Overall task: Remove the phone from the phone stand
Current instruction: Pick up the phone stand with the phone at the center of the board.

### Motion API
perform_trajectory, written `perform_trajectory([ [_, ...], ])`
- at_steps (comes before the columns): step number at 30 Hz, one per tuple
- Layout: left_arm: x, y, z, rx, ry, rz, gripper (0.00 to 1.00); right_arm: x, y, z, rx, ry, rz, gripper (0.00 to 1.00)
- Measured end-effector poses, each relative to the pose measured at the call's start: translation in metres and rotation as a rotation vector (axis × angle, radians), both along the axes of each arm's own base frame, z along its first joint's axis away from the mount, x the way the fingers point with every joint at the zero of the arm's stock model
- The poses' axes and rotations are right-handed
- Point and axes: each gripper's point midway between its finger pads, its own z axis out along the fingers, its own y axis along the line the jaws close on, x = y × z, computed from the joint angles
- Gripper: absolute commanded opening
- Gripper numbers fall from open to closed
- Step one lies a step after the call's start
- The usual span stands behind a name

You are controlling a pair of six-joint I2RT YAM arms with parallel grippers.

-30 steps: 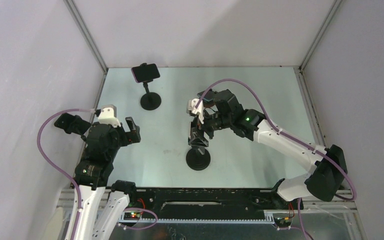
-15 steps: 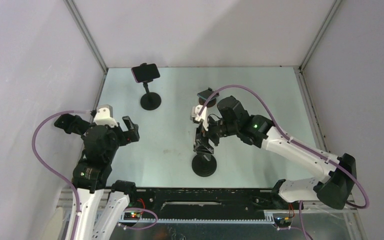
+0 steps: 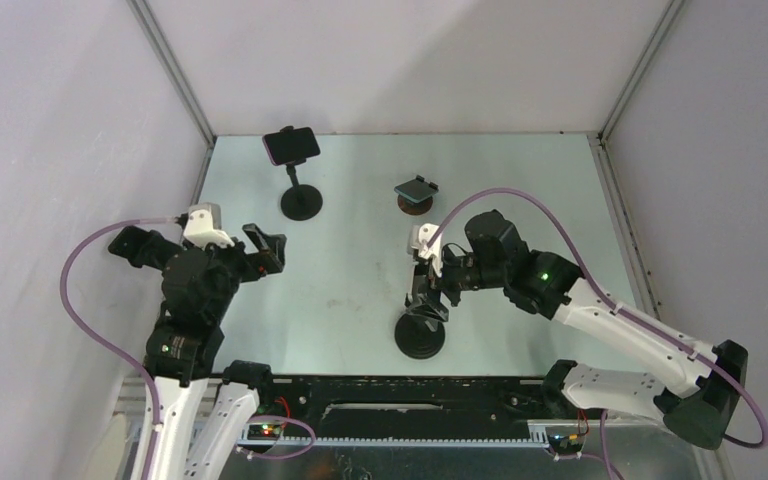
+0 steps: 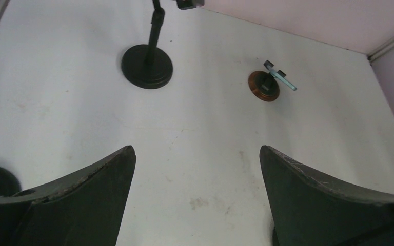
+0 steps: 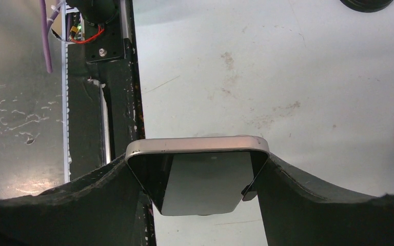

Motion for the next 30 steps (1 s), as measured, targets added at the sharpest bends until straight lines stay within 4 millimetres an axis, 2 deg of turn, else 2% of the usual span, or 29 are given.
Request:
perform_trajectory([
  [6, -0.003, -0.014, -0.001, -0.023, -0.036, -0.079, 0.98, 0.003, -0.006, -0.001, 0.008, -0.011, -0.049, 0.00],
  [13, -0.015, -0.043, 0.007, -0.060, -0.124, -0.246, 0.97, 0.006, -0.010, 0.016, 0.058, -0.040, -0.089, 0.00],
  [19, -0.039, -0.091, -0.010, -0.108, -0.143, -0.479, 0.98, 0.003, -0.011, 0.025, 0.089, -0.039, -0.087, 0.00],
  [25, -0.065, -0.135, -0.016, -0.126, -0.167, -0.699, 0.99, -0.002, -0.013, 0.030, 0.112, -0.029, -0.055, 0.00],
  [30, -0.094, -0.184, -0.022, -0.083, -0.201, -0.919, 0.98, -0.010, -0.015, 0.038, 0.147, -0.018, -0.009, 0.00],
])
